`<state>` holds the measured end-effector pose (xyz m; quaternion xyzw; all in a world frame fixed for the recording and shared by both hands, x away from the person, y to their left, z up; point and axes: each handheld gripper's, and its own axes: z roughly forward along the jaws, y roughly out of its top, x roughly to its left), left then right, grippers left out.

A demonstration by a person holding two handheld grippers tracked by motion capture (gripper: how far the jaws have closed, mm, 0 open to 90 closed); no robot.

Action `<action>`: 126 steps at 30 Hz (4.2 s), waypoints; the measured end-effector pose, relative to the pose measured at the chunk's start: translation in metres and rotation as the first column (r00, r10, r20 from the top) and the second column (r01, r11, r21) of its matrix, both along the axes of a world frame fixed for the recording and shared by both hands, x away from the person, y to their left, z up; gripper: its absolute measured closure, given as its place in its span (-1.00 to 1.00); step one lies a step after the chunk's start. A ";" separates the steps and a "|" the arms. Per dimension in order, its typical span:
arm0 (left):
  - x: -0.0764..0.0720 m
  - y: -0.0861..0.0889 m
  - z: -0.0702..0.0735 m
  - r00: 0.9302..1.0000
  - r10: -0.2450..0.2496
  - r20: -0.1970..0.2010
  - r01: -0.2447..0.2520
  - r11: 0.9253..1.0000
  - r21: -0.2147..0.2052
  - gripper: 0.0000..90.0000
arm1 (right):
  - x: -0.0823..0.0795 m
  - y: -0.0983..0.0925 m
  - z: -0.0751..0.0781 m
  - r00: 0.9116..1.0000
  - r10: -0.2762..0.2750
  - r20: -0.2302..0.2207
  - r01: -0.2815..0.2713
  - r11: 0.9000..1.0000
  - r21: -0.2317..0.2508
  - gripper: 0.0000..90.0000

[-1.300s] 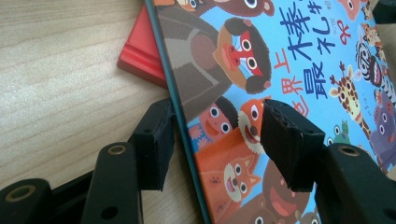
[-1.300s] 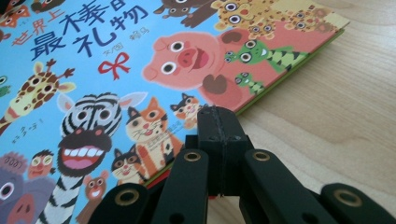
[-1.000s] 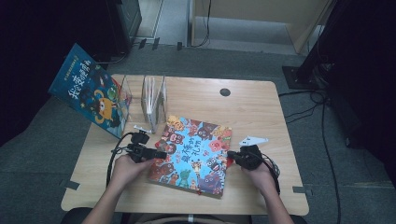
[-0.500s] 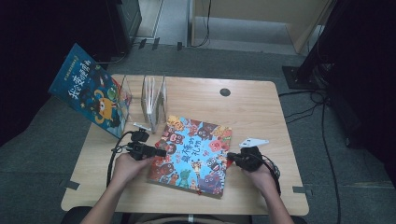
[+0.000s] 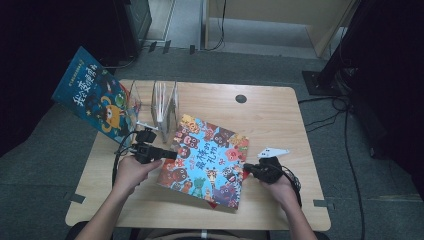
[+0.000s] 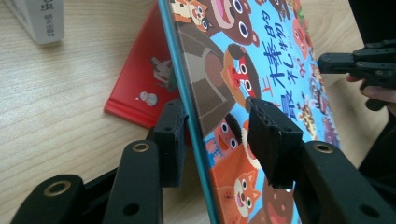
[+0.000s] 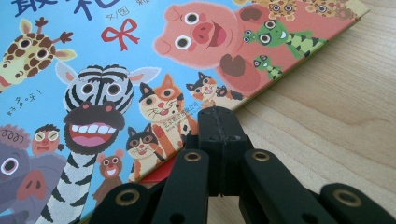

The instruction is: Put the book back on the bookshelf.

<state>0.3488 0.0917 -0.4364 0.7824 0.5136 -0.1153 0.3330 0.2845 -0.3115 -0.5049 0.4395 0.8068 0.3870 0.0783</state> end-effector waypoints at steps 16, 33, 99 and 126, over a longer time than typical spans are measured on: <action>0.025 -0.038 0.061 0.990 -0.138 -0.026 0.137 0.989 -0.054 0.47 | 0.005 0.008 -0.003 0.999 0.025 0.023 -0.026 0.999 0.028 1.00; 0.059 -0.090 0.082 0.952 -0.249 -0.179 0.258 0.966 0.032 0.68 | 0.009 0.015 0.000 0.996 0.058 0.064 -0.057 0.998 -0.024 0.49; -0.060 0.167 0.162 0.979 0.151 -0.135 -0.138 0.985 0.100 0.81 | 0.057 0.053 -0.001 0.989 0.126 0.077 -0.118 0.988 -0.100 -0.15; -0.007 0.230 0.234 0.929 0.361 -0.080 -0.347 0.926 0.145 0.81 | 0.057 0.054 -0.003 0.987 0.150 0.056 -0.146 0.987 -0.071 -0.13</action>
